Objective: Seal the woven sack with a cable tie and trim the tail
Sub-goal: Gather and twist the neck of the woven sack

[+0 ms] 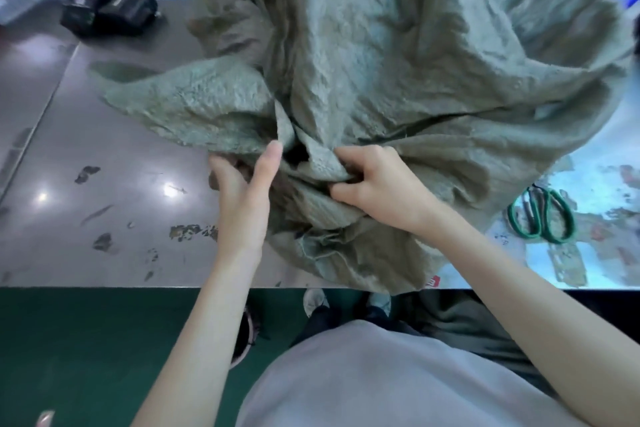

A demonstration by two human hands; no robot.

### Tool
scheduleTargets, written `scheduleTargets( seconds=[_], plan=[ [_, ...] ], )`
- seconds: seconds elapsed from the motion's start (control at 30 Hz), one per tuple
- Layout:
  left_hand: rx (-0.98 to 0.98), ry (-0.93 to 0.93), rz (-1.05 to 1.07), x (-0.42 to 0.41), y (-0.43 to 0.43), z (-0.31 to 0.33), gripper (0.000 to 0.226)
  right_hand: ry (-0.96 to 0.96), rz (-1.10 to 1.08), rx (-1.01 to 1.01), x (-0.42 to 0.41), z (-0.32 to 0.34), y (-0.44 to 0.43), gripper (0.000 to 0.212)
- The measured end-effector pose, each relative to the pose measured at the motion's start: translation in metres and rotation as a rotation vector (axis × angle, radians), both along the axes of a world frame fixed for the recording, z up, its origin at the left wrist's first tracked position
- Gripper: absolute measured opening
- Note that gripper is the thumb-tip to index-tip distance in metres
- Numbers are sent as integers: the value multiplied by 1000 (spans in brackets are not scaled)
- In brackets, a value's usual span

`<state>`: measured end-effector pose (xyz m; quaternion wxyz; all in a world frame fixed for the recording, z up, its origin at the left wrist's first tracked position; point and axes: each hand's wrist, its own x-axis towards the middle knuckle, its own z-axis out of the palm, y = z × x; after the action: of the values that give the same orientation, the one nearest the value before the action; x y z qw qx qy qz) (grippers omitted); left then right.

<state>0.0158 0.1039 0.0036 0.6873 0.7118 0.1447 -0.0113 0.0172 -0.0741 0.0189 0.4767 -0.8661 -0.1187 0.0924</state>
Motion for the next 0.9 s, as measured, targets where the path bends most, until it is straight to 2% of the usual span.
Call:
scheduleTargets(
  seconds=[0.03,0.1,0.2,0.27,0.33,0.4,0.53,0.63,0.77,0.83,0.9],
  plan=[
    [-6,20,2,3,-4,3,92,19,35,-14,-5,-1,0,14],
    [6,4,5,6,-12,7,71,24,95,-56,-13,-2,-1,24],
    [48,-59,47,7,-14,8,46,67,149,-95,-21,0,-5,18],
    [117,-67,76,3,-14,7,21,56,146,-109,-24,6,-8,17],
    [178,-52,85,-5,-17,7,11,-14,67,-31,-26,15,-11,22],
    [174,-83,65,-16,-20,8,15,-103,-48,116,-25,26,-12,37],
    [137,-85,-23,-36,-32,3,23,-181,-241,339,-14,47,-14,53],
    [195,-77,-169,-56,-47,-1,11,-210,-349,242,4,53,-16,73],
    [260,-43,-362,-72,-55,-2,9,-97,-271,74,25,48,-14,90],
    [288,-84,-421,-76,-55,2,11,-64,-211,40,26,40,-12,85],
    [314,-78,-513,-78,-45,-3,12,-95,-184,46,20,34,-13,71]
  ],
)
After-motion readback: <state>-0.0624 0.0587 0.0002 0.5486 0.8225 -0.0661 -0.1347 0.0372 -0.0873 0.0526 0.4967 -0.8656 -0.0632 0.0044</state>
